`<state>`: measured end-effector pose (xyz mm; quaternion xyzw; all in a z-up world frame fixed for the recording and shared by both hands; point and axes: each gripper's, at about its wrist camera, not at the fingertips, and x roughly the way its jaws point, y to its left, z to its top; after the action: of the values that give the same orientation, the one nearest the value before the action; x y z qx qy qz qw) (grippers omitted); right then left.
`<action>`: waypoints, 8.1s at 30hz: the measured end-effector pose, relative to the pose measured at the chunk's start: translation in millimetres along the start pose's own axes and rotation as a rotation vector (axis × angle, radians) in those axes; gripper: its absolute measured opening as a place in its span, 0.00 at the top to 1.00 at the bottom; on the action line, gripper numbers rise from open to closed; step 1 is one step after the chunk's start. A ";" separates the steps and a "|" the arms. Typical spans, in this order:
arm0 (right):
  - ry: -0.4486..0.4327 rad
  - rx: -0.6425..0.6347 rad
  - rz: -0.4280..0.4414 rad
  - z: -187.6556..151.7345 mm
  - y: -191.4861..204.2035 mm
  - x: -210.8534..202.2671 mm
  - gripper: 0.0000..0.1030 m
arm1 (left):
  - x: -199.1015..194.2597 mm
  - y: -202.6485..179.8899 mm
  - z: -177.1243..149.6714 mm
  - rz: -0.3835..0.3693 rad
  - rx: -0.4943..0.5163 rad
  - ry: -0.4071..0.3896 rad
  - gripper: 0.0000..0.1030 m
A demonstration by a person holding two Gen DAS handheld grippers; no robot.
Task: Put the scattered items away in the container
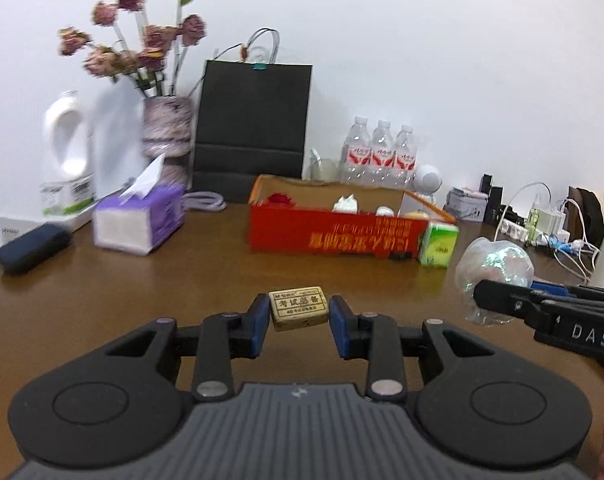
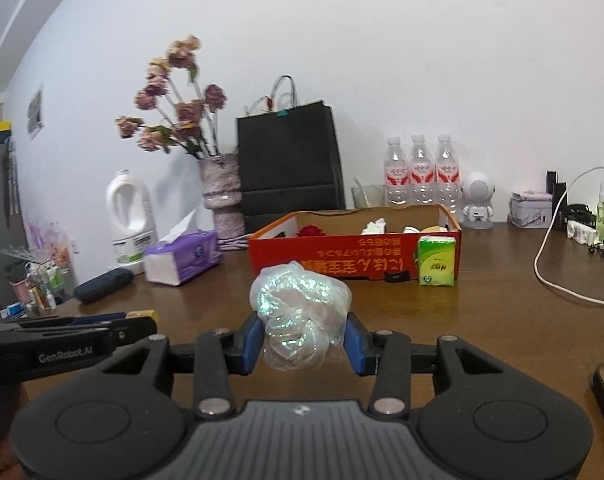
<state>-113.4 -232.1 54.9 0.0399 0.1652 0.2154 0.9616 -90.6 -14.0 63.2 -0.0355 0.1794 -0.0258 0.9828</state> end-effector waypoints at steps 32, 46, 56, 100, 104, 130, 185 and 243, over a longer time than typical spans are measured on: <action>0.811 0.196 0.007 150.8 -133.4 391.3 0.41 | 353.9 3.7 163.9 -0.036 0.016 0.681 0.40; 0.614 0.120 -0.147 257.5 -130.8 266.0 0.10 | 249.0 12.7 235.4 0.114 -0.057 0.633 0.06; 0.203 -0.006 -0.160 235.3 -82.0 174.5 0.03 | 140.5 -23.1 201.1 0.150 0.069 0.063 0.00; 0.113 0.313 -0.282 41.4 -143.7 197.3 0.56 | 200.7 -83.7 36.3 -0.091 0.004 0.222 0.38; 0.022 0.349 -0.291 36.7 -151.6 155.5 0.56 | 232.4 -111.6 35.4 -0.115 0.029 0.230 0.51; -0.004 0.363 -0.235 24.3 -156.6 140.1 0.56 | 202.9 -113.9 20.5 -0.010 0.037 0.204 0.91; 0.125 0.142 0.079 171.2 -75.8 214.6 0.57 | 254.6 -6.3 137.2 -0.045 -0.091 0.232 0.90; 0.108 0.072 -0.110 3.6 -35.5 10.5 0.00 | -20.9 -9.6 -30.1 0.073 -0.041 0.132 0.00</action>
<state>-89.0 -259.7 49.9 0.0538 0.2262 0.1580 0.9597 -121.2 -24.0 43.2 -0.0474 0.2454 0.0117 0.9682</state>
